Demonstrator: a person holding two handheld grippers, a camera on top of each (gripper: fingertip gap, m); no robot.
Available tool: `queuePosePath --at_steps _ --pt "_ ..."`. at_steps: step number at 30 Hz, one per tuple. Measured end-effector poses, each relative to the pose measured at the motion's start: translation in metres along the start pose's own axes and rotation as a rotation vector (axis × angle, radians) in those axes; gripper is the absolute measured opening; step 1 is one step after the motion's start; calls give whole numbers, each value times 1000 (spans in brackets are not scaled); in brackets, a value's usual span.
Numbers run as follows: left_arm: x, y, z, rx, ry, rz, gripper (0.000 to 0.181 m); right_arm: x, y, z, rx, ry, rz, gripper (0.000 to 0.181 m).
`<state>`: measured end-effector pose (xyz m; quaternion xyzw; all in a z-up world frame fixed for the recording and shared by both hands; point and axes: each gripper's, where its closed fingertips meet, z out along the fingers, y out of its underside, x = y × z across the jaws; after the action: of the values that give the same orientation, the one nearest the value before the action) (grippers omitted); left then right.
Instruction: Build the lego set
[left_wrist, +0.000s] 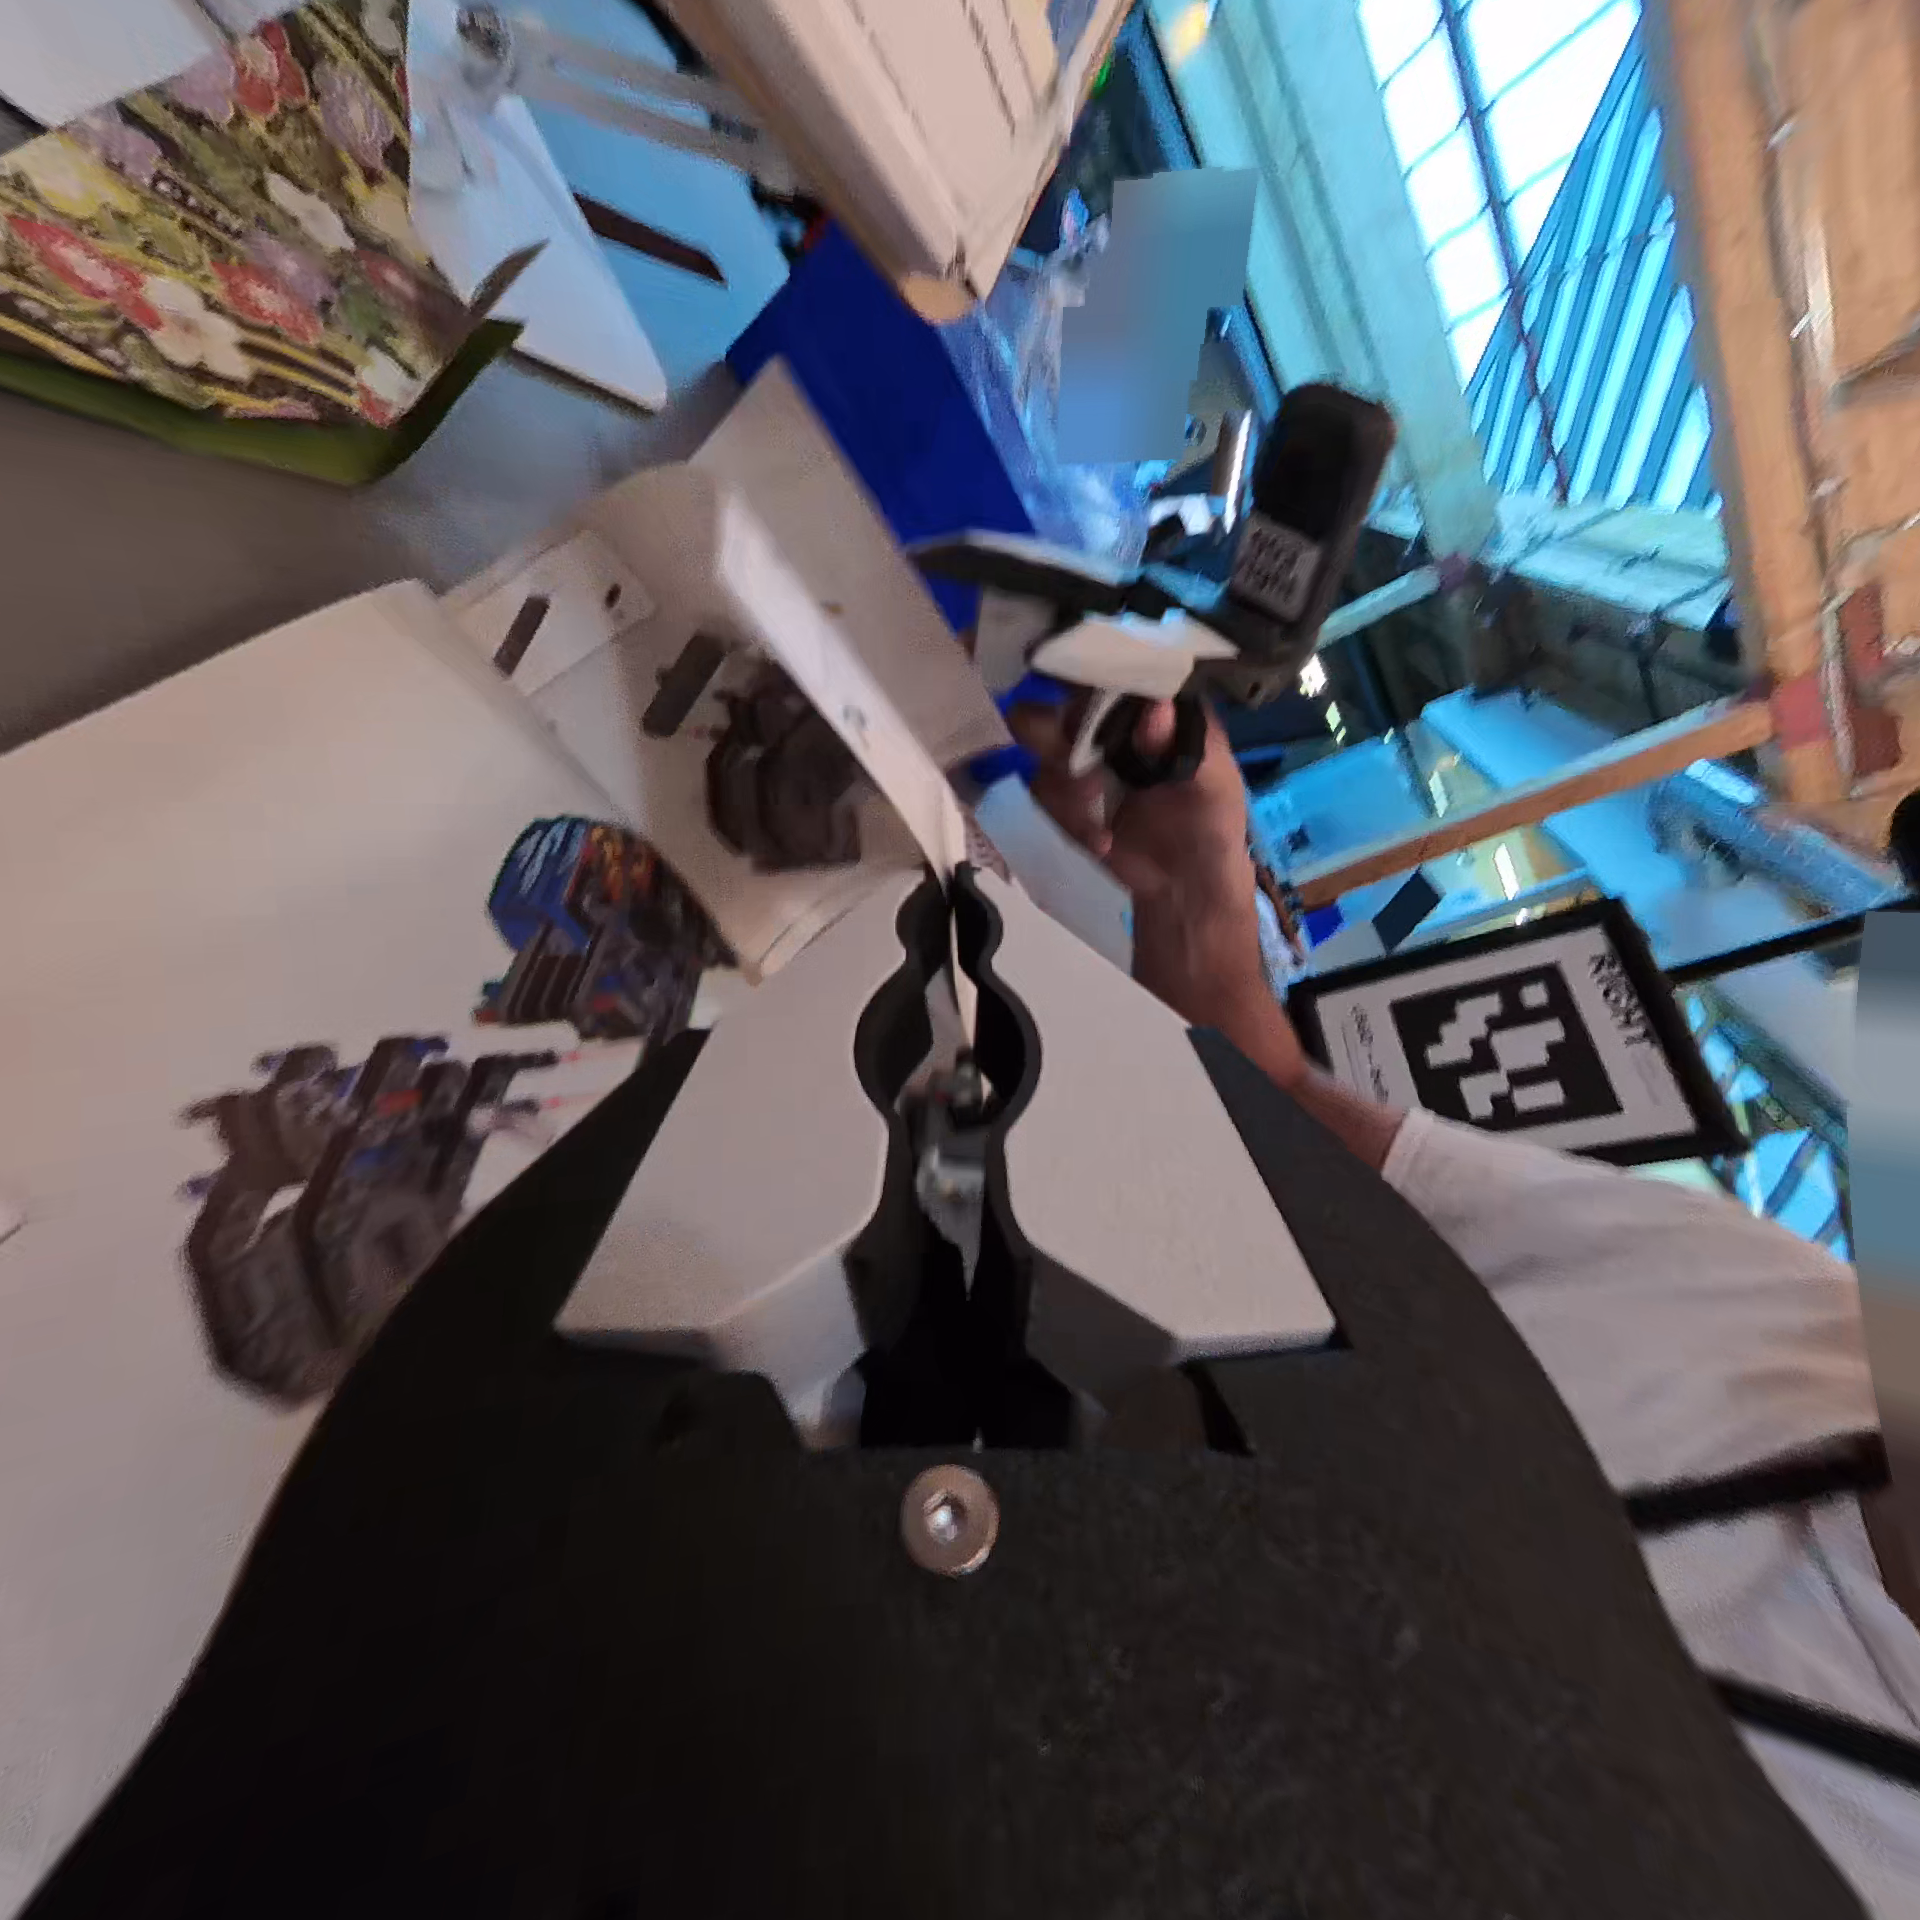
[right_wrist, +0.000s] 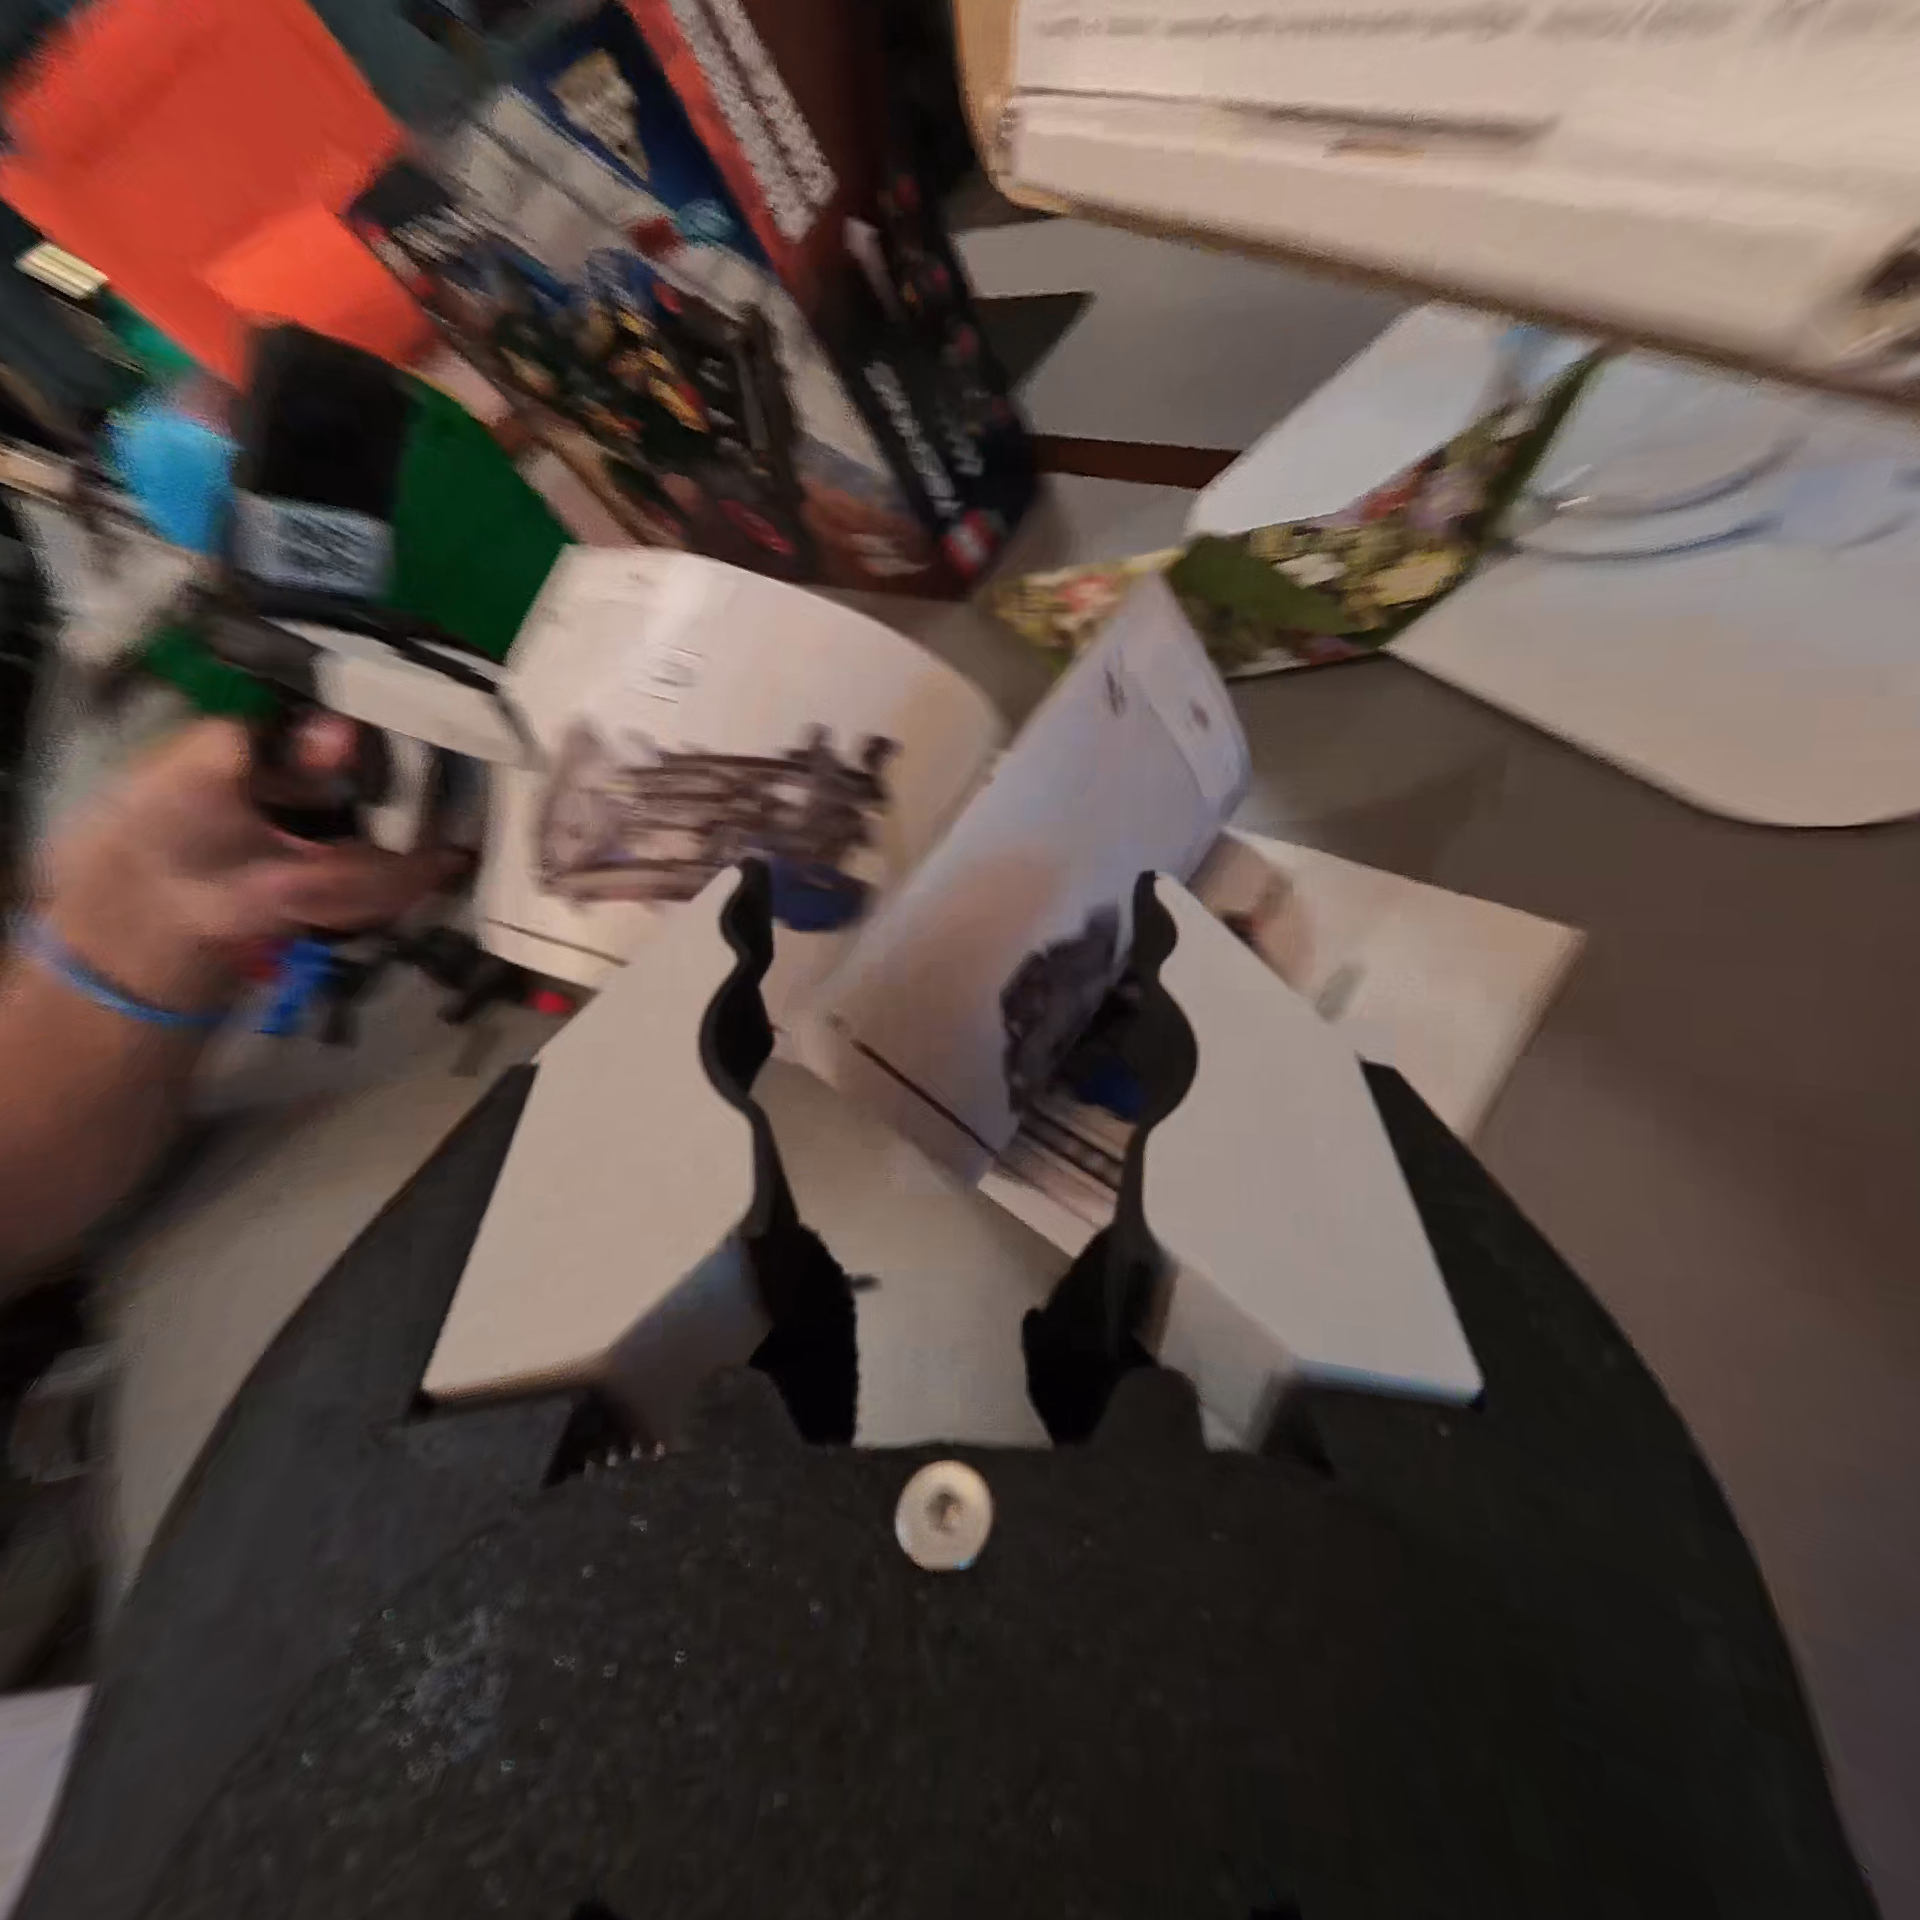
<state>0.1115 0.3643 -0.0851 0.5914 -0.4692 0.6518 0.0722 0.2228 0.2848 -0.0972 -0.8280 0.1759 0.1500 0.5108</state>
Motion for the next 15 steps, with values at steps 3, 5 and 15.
queuePosePath --at_steps 3,5,15 --pt "-4 3 -38 -101 -78 21 0 39 -12 -35 -25 391 -293 70" --pt "-8 2 -59 -144 -117 -12 0 29 -12 -32 -40 391 -398 47" --pt "-88 25 -112 -339 -574 12 0 21 76 53 -429 288 -682 0"
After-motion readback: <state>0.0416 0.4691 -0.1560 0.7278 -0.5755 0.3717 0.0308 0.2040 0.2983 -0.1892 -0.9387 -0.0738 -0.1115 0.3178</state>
